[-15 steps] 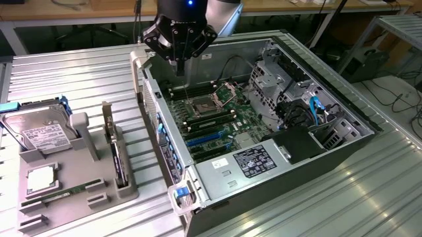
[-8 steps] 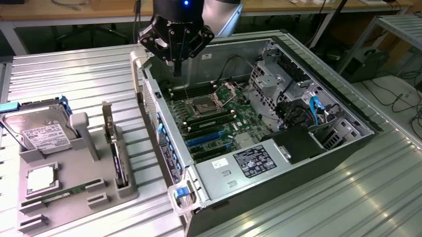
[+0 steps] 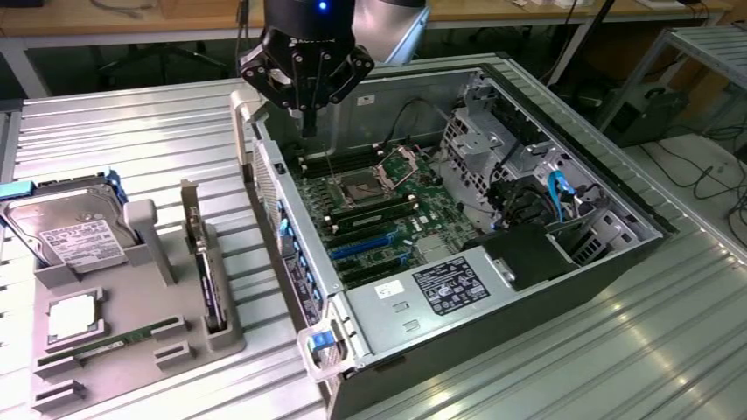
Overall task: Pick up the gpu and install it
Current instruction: 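Reach for the gpu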
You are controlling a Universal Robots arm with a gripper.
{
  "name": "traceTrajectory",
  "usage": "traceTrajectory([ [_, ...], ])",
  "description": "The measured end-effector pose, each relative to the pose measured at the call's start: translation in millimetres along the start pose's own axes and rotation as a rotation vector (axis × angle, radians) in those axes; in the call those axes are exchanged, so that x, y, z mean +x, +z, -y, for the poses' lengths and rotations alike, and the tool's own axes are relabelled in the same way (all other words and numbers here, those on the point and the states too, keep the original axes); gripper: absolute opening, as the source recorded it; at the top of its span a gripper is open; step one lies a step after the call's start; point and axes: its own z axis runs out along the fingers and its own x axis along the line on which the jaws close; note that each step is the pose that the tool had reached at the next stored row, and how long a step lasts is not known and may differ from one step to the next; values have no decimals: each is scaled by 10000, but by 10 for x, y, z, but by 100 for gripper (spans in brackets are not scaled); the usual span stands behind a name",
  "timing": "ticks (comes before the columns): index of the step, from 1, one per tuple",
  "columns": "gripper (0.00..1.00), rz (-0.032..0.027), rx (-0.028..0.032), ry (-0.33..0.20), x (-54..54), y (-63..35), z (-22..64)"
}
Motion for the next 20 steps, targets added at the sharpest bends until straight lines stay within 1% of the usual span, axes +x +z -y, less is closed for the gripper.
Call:
traceTrajectory([
  [20, 11, 0, 0, 0, 138, -2, 24],
])
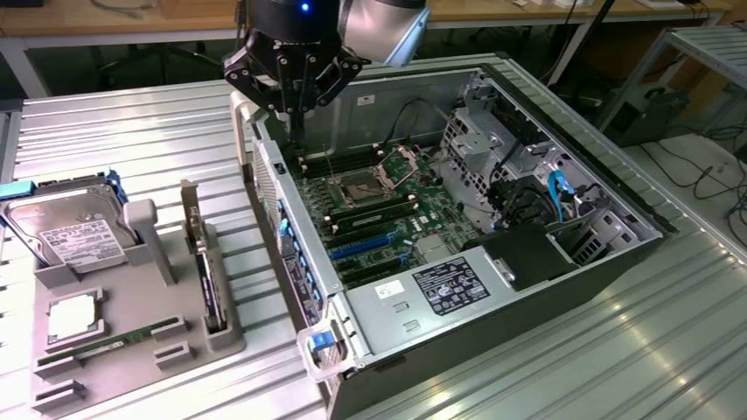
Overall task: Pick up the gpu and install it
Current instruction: 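Reach for the gpu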
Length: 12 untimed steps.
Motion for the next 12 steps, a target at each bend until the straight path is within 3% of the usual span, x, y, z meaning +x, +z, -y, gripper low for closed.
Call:
traceTrajectory([
  [12, 11, 0, 0, 0, 80, -2, 19],
])
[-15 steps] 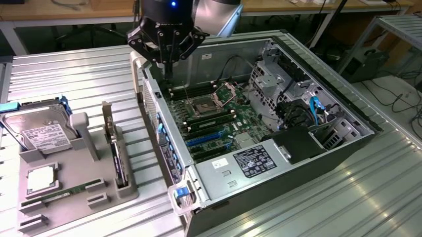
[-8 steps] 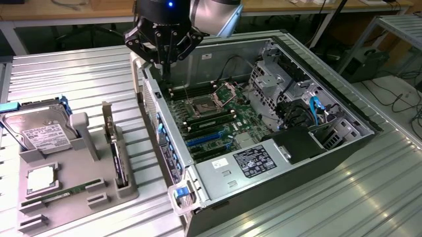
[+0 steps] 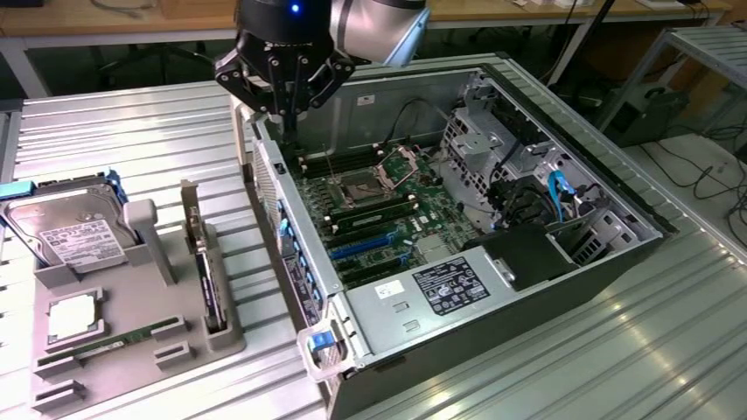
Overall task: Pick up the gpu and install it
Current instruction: 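Reach for the gpu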
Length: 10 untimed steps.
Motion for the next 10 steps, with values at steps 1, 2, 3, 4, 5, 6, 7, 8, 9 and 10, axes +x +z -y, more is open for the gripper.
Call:
traceTrajectory([
  [1, 11, 0, -1, 0, 6, 0, 2],
  [2, 11, 0, -1, 1, 13, 0, 3],
  [3, 11, 0, 0, 0, 19, 0, 5],
  [4, 11, 0, 0, 1, 26, -1, 6],
  [5, 11, 0, -1, 0, 32, -1, 8],
  [6, 11, 0, 0, 1, 37, -1, 9],
  [7, 11, 0, 0, 0, 43, -1, 11],
  [8, 11, 0, 0, 0, 49, -1, 12],
  [9, 11, 0, 0, 0, 55, -1, 13],
  [10, 11, 0, 0, 1, 60, -2, 15],
])
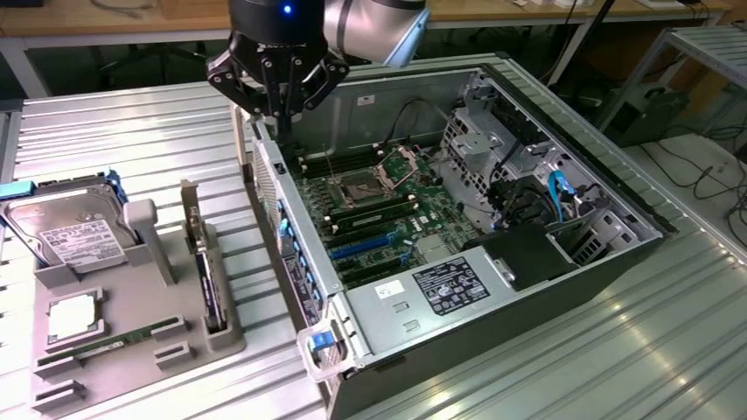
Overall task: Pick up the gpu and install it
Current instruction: 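Reach for the gpu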
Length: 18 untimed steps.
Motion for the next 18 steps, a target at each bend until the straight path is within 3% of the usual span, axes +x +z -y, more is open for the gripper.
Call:
traceTrajectory([
  [18, 11, 1, -1, 0, 133, -4, 37],
])
